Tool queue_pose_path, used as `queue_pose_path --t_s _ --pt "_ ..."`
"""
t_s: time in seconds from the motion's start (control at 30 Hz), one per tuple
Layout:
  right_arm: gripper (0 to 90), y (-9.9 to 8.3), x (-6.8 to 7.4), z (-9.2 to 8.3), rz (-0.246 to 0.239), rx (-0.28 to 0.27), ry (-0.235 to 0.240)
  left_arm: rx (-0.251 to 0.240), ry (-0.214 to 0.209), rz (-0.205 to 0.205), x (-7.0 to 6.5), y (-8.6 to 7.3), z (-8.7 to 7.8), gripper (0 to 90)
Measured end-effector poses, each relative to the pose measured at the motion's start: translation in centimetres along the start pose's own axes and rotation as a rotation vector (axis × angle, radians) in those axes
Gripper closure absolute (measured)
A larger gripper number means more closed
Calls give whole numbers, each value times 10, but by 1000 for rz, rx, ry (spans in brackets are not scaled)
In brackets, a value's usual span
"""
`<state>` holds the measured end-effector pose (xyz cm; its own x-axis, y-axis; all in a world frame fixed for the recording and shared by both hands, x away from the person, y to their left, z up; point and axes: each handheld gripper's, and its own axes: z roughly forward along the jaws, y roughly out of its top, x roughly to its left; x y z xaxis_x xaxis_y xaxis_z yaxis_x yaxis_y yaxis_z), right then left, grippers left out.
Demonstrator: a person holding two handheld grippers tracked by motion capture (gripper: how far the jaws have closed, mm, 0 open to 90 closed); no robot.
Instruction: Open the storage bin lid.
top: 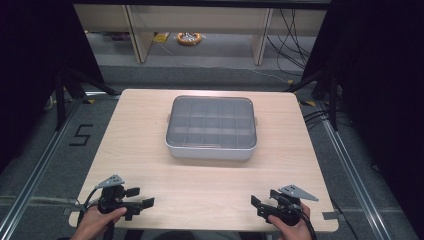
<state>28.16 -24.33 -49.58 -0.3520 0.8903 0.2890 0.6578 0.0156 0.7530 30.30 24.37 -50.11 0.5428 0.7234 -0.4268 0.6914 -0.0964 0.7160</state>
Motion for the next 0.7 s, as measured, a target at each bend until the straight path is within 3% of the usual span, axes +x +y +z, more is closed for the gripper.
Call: queue_pose_path --t_s 0.27,0.4,0.43,0.53,0.6,0.63,0.67,0.7 --pt "210 0 -3 1 12 -3 4 -2 8 -2 0 0 0 152" --pt "211 0 -3 2 43 -7 11 -13 12 -11 1 1 0 152" --pt "212 1 -1 -1 75 18 -2 -14 11 -15 1 1 0 152" --pt "212 1 -7 2 37 -24 0 -15 10 -20 2 1 0 152" --pt "212 1 -9 2 65 -25 9 -17 10 -22 1 1 0 152" --pt "211 1 -7 1 112 -11 9 -18 10 -21 1 1 0 152" --pt "208 1 -12 4 78 -31 7 -20 9 -22 1 1 0 152" --pt "207 1 -14 2 82 -15 0 -20 9 -23 2 1 0 152"
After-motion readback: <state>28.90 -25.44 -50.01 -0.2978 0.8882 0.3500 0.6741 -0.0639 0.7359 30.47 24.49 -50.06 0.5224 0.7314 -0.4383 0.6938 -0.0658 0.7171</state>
